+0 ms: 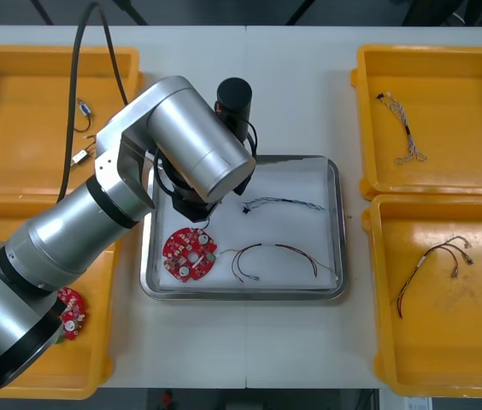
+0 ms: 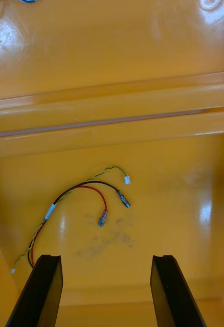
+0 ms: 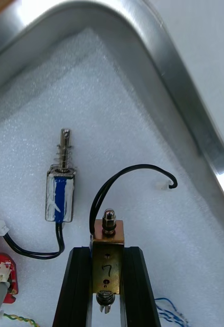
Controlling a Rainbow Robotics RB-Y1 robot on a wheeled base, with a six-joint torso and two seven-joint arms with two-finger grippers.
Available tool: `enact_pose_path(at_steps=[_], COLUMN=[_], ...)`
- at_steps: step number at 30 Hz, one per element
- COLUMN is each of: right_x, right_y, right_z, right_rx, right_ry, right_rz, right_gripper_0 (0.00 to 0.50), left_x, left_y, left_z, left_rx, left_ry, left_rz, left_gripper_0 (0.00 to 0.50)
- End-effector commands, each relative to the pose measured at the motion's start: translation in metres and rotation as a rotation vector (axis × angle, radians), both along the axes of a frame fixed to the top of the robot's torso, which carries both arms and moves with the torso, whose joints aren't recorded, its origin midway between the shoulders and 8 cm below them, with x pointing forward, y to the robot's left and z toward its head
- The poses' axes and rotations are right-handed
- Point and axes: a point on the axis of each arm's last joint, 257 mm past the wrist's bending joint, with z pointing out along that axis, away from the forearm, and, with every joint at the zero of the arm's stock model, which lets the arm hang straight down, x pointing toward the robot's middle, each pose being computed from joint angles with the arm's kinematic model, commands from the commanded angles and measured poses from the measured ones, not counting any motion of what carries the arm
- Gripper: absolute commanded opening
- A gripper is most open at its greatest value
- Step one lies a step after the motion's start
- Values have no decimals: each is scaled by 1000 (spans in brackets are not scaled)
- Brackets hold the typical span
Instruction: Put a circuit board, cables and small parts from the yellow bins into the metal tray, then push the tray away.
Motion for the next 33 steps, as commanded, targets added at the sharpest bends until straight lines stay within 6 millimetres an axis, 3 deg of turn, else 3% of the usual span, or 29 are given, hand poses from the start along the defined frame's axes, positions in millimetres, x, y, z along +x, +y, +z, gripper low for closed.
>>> enact_pose_path(at_steps=[1, 12, 24, 27, 29, 33], right_x=[0, 0, 0, 0, 0, 0], right_y=[-7, -7, -7, -7, -7, -7], right_z=[12, 12, 12, 12, 12, 12], right_rx=[-23, -23, -23, -23, -23, -23], right_ry=[-31, -31, -31, -31, -31, -31], right_rz=[12, 12, 12, 12, 12, 12], right_gripper_0=[500, 500, 500, 500, 500, 500], left_x=[-11, -13, -11, -9, -6, -2], left_y=[-29, -41, -31, -28, -27, -29], left_z=[-7, -12, -33, -36, -35, -29], left_rx=[-39, -37, 11, 16, 18, 9], left_ry=[-17, -40, -68, -66, -76, -90], left_rz=[-29, -61, -72, -66, -66, -63], left_gripper_0=[0, 4, 14, 94, 187, 294])
